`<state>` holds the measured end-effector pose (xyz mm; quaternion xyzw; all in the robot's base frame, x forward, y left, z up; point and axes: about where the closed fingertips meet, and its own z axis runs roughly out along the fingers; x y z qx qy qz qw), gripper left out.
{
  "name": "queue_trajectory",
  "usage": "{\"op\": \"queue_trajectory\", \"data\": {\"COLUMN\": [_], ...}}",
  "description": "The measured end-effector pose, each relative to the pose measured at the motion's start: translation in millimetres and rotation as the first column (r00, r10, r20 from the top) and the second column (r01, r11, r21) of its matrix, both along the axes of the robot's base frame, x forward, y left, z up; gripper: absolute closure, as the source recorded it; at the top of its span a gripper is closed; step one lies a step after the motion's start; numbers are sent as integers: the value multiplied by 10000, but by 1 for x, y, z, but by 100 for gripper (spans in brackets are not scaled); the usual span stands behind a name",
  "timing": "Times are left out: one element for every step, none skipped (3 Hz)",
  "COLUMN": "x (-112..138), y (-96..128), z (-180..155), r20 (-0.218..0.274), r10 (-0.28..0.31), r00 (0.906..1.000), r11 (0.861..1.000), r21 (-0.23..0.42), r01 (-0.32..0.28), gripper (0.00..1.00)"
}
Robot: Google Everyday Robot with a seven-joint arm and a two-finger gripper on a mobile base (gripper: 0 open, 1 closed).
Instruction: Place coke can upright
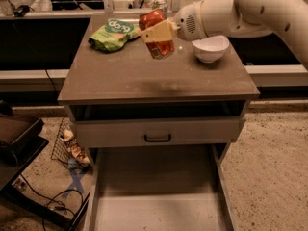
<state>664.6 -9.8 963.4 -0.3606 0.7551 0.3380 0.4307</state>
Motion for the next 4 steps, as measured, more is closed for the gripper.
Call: {"op": "queue_trajectory", "data": {"x": [6, 4, -11, -12], "y": [-8, 8, 28, 31], "z": [2, 5, 11, 8], "r20": [881, 2022, 3236, 3225], "r10": [-292, -243, -403, -426], "r00": [9957, 9790, 9453, 9456], "r11": [9838, 9588, 9646, 9641], "r21": [1789, 2820, 2592, 2615], "r01": [130, -344, -476, -458], "gripper": [100, 100, 100, 100]}}
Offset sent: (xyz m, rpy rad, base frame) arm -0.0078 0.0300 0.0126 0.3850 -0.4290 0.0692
